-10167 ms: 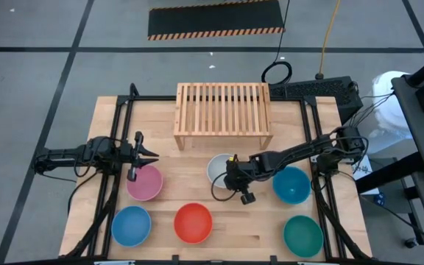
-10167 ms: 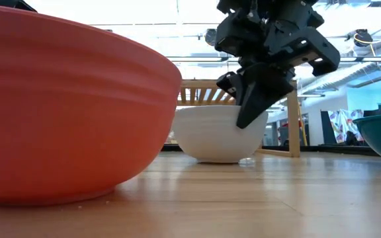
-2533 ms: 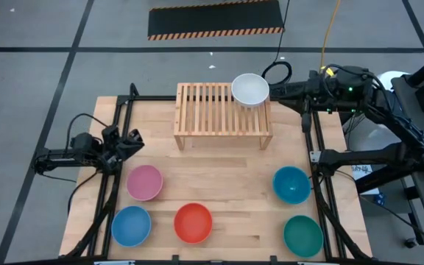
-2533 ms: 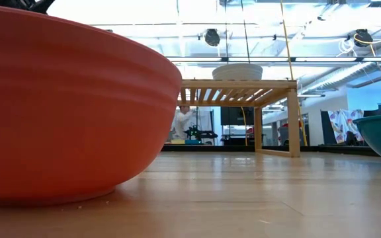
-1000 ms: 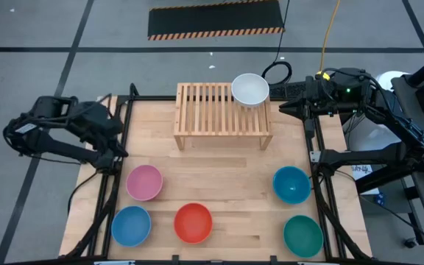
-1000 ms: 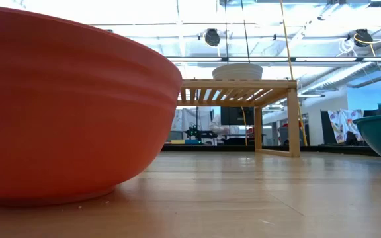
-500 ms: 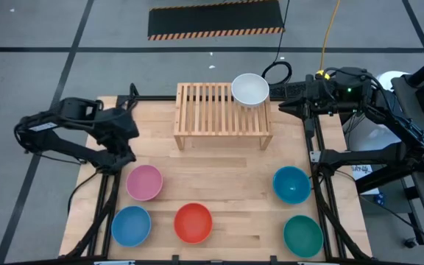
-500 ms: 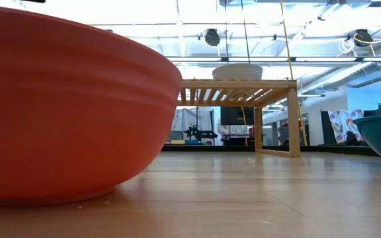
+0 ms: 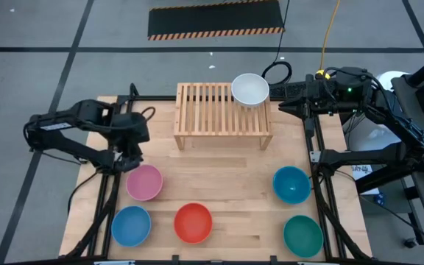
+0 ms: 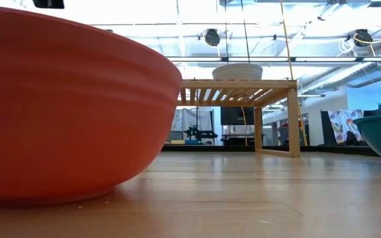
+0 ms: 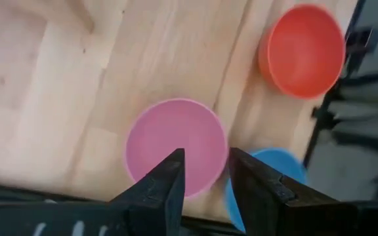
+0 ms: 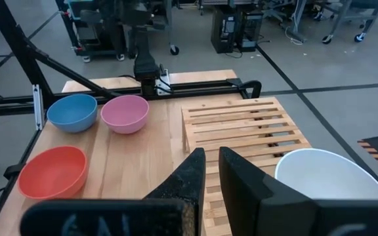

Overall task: Place and stack bowls onto a shelf
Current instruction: Put the pink bowl on the shelf

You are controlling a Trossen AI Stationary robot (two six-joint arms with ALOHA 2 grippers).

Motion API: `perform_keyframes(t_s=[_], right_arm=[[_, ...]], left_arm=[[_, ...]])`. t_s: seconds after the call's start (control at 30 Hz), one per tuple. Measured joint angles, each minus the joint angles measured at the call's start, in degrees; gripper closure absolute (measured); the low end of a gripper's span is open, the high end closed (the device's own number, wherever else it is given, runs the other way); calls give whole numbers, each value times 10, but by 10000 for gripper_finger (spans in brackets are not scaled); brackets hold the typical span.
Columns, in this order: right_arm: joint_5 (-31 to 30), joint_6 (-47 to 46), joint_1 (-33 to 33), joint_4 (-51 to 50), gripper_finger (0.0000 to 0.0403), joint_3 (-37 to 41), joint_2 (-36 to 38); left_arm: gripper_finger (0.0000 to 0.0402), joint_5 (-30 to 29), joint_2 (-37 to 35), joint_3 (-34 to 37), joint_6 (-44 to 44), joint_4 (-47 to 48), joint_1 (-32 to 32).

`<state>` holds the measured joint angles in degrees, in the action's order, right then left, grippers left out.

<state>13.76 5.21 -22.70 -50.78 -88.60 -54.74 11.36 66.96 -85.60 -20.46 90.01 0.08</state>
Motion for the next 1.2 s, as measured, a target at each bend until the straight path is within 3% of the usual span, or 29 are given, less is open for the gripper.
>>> perform_keyframes(t_s=[0.13, 0.33, 0.77, 1.03, 1.2], right_arm=[[0, 0, 0, 0, 362, 0, 0], [-1, 0, 0, 0, 362, 0, 0], [-1, 1, 0, 32, 362, 0, 0], [-1, 1, 0, 30, 362, 0, 0], [0, 2, 0, 30, 362, 0, 0]], left_arm=[[277, -6, 3, 15, 83, 0, -21], [277, -14, -3, 95, 129, 1, -52], [277, -62, -4, 266, 108, -108, -73], [277, -73, -4, 325, 116, -176, -73], [277, -114, -4, 353, 118, -182, -73]])
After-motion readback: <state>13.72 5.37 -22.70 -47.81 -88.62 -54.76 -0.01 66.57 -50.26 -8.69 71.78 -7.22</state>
